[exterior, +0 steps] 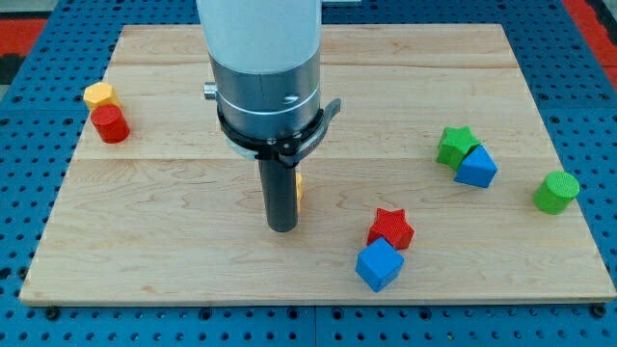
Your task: Move the yellow heart into the red circle
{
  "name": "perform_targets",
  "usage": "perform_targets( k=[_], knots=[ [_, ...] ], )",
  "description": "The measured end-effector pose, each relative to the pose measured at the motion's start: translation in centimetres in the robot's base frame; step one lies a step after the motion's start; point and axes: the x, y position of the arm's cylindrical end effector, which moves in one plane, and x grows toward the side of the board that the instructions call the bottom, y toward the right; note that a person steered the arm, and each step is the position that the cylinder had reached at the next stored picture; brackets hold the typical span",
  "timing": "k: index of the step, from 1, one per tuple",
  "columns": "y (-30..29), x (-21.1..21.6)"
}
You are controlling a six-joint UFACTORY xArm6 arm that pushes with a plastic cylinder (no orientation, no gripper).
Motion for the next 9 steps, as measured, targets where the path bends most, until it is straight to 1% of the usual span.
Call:
perform_targets(
  k=[2,3,4,5,6,8,9],
  knots=[
    [-0.4,-0.4],
    [-6.2,-0.4],
    [-4.8,-0.4],
    [4.9,-0.4],
    [5.2,-2.4],
    [-12.9,-9.1],
    [-18.8,-9.7]
  ],
)
